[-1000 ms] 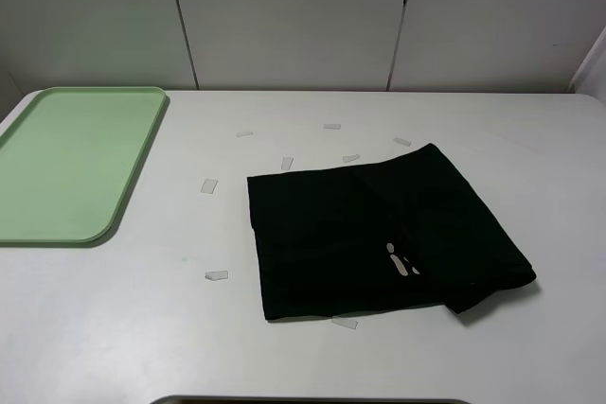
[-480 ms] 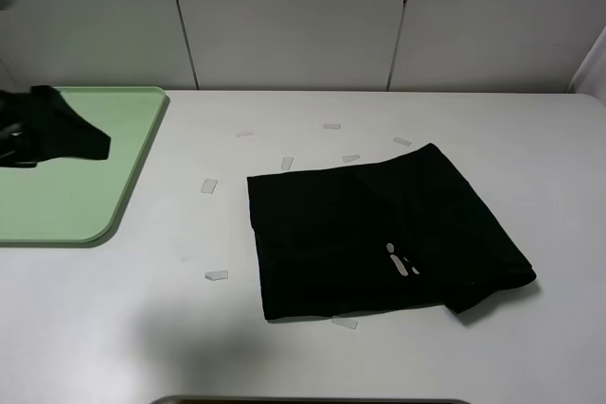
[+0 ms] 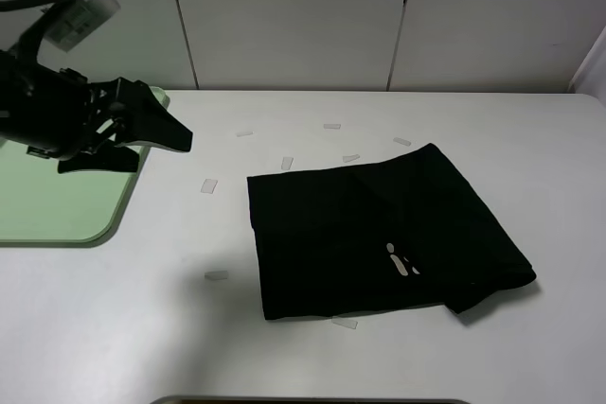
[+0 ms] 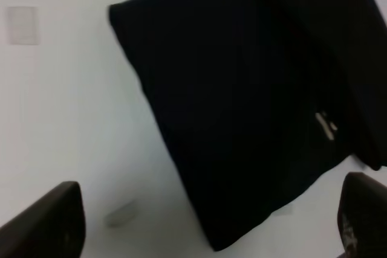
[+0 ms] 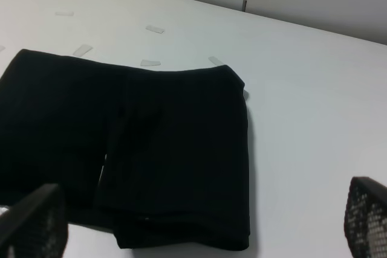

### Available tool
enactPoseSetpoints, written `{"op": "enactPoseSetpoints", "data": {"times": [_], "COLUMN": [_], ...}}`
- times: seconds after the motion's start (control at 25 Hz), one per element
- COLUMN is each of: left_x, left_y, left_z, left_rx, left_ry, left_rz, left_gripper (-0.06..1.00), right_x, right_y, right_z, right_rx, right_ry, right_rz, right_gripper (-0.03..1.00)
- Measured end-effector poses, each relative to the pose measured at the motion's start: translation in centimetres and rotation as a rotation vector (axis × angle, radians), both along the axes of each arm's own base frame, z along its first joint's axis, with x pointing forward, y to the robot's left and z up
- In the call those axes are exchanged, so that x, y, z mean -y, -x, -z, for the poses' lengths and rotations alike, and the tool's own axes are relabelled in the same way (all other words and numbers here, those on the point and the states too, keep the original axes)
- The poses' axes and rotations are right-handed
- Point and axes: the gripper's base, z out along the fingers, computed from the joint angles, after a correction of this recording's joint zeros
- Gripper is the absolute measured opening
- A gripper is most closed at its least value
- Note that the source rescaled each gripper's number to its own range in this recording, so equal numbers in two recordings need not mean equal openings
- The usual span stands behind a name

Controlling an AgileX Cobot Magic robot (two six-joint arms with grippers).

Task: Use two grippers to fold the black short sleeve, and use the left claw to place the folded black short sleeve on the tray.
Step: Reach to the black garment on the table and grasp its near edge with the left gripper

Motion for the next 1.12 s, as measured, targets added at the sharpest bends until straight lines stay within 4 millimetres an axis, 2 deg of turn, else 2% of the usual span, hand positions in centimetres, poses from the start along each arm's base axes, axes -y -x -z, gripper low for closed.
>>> {"op": "enactPoseSetpoints", "data": {"times": [0.28, 0.68, 0.84, 1.12], "left_x": [0.9, 2.3, 2.6, 3.4], "left_y": [-1.9, -4.0, -4.5, -5.8], "left_z": [3.1, 8.9, 10.4, 11.8], "left_rx": [-0.075, -0.171, -0.169, -0.157], "left_ry": [0.058, 0.169, 0.201, 0.293], "left_rz": [0.005, 0.051, 0.070, 0.082], "left_gripper": [0.82, 0.82, 0.82, 0.82], "right_x": [0.0, 0.0, 0.0, 0.0], "right_y": [0.0, 0.0, 0.0, 0.0], "right_z": [0.0, 0.0, 0.0, 0.0], "right_rx": [0.000, 0.001, 0.001, 0.001], "right_ry": [0.001, 0.000, 0.000, 0.000], "right_rz": [0.000, 0.000, 0.000, 0.000], "right_gripper": [1.00, 1.00, 1.00, 1.00]}}
